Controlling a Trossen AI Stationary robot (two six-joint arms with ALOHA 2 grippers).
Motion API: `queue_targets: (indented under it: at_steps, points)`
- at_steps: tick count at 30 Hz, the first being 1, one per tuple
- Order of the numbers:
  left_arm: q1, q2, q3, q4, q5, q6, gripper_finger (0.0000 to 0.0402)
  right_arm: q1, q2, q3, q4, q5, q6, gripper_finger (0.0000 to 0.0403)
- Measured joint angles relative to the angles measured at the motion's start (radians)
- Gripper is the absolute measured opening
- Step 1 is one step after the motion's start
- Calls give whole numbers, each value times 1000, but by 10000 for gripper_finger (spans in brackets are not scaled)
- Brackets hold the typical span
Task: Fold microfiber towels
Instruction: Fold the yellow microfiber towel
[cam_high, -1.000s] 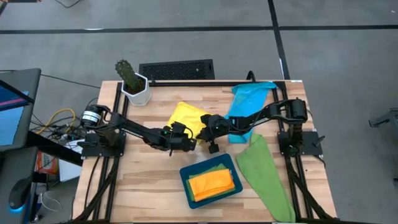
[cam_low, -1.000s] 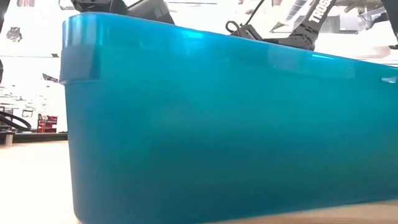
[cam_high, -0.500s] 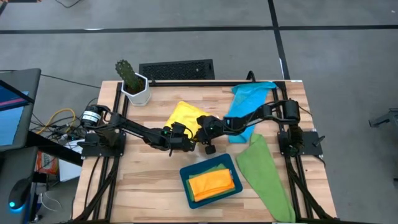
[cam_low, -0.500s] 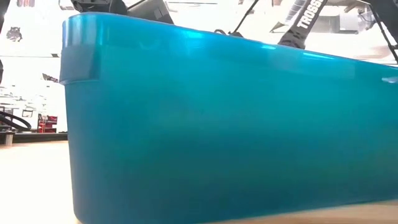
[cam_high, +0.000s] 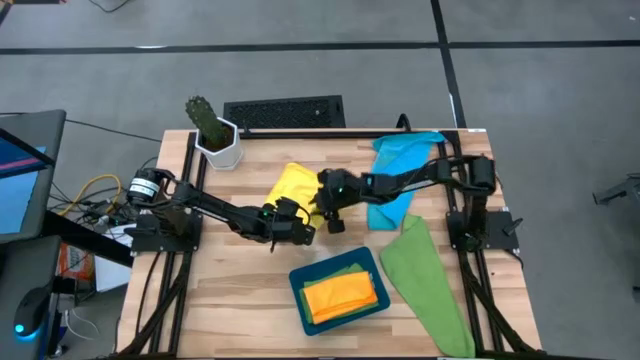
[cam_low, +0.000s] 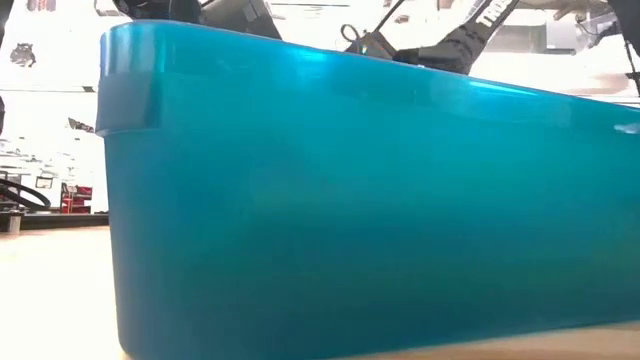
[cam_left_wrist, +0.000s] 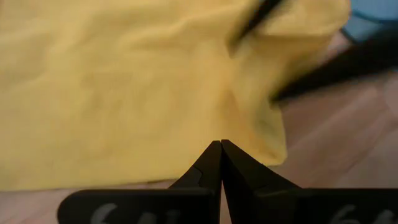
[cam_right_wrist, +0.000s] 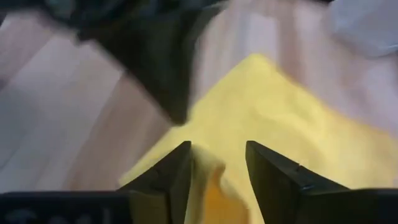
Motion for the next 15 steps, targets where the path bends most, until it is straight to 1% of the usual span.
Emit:
queue_targets:
  at_steps: [4, 8, 11, 13, 15]
  points:
    - [0, 0, 0, -1, -11, -1, 0, -47, -98, 0, -66, -30, 6, 178]
    - [0, 0, 0, 0, -15, 3, 0, -95, -224, 0, -220, -128, -4, 172]
    - [0, 0, 0, -1, -15, 5, 0, -121, -291, 0, -370, -194, -28, 169]
    - [0, 0, 0, -1, -15, 12, 0, -132, -331, -5, -504, -227, -44, 166]
    - [0, 0, 0, -1, -16, 14, 0, -143, -367, -42, -607, -265, -67, 164]
